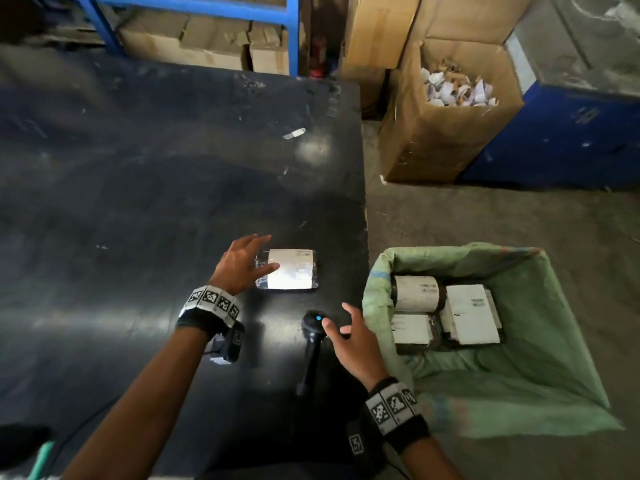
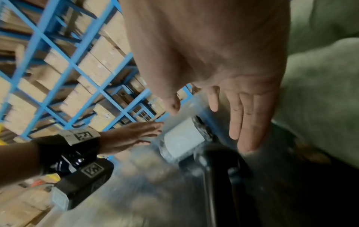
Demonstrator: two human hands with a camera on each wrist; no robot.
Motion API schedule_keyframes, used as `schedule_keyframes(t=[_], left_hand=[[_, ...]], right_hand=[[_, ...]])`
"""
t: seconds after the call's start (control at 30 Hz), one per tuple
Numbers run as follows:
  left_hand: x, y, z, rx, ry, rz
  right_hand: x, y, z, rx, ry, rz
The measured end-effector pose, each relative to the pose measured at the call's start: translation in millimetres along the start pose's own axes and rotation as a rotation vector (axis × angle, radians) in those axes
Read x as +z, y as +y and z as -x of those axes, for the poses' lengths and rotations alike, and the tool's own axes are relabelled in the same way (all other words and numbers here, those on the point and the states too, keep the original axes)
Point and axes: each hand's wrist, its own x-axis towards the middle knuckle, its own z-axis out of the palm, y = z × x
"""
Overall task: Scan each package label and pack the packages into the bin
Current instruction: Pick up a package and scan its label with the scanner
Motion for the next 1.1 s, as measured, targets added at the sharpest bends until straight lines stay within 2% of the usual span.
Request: schedule_keyframes(t=[0.13,0.3,0.37,0.43,0.6,0.77,0.97,1.1], left_hand=[[5,-28,-15,-0.012,-0.116,0.061],[10,-44,-29,-0.045,-0.23,0.165],[9,-47,-30,-0.026,-0.266,0.195],[7,-48,-27,-0.007,-0.31,0.205],[10,-43,-12,0.028,-0.372,0.274],[15,-39,3,0.009,-0.274,0.341],[23,-23,32,0.044,-0.012,0.306],[22,-10,55,0.057,0.107,0.297]], right_hand=[[38,10,-7,0.091,-0.018,-0.125],[84,20,-22,0.157,0.108,-0.304],[97,19,-24,0.216,0.121,-0.514],[102,15,-23,0.252,0.124,-0.666],[96,9,-16,0.276,0.098,-0.68],[78,9,-5,0.194,0.119,-0.639],[36,-14,21,-0.021,0.147,-0.659],[10,-30,39,-0.133,0.167,-0.68]])
